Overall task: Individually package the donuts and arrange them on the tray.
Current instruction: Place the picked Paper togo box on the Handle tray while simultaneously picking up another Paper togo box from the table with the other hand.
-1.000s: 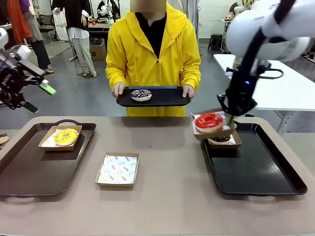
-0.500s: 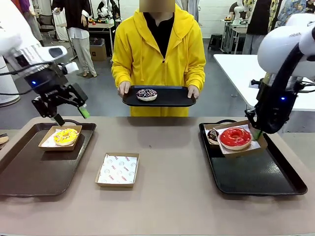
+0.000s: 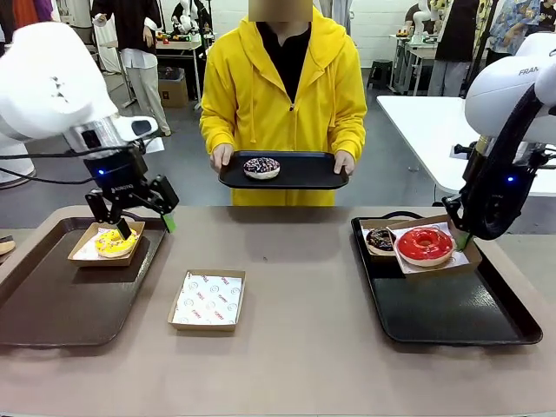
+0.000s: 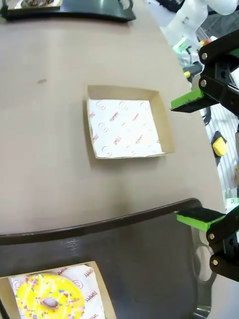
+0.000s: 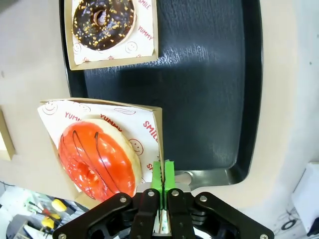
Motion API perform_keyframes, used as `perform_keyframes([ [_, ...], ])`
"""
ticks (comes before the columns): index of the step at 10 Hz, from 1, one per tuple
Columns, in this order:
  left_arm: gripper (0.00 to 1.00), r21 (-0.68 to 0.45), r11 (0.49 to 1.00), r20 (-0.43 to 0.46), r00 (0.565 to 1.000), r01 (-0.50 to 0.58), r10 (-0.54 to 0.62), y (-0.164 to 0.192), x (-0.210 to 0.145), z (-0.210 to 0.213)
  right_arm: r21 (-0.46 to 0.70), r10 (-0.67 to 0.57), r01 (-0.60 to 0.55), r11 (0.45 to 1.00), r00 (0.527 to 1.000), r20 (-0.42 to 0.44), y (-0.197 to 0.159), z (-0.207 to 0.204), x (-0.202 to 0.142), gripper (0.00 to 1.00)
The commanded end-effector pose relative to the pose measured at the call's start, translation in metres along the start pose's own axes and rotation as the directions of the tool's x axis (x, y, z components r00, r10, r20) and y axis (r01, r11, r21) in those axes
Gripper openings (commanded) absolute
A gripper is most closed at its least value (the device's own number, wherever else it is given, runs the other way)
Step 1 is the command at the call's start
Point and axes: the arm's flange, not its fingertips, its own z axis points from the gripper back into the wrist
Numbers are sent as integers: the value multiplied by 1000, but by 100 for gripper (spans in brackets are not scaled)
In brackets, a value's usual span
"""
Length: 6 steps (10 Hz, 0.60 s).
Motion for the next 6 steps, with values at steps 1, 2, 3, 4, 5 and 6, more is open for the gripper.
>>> perform_keyframes([
  [1,99,89,995,49,998,-35,31,-15,-1,-26,9,-2,2,1000,1000,-1,1,2,-2,2],
  [2,99,116,992,77,996,-43,34,-20,-3,-39,9,-2,2,1000,1000,-1,1,2,-2,2],
  [3,99,144,989,97,995,-44,30,-24,-7,-53,9,-2,2,1000,1000,-1,1,2,-2,2],
  [4,99,150,988,97,995,-43,28,-28,-11,-66,9,-2,2,1000,1000,-1,1,2,-2,2],
  [5,99,149,988,85,996,-43,31,-31,-16,-81,9,-2,2,1000,1000,-1,1,2,-2,2],
  [6,99,166,985,83,996,-41,28,-34,-20,-94,9,-2,2,1000,1000,-1,1,2,-2,2],
])
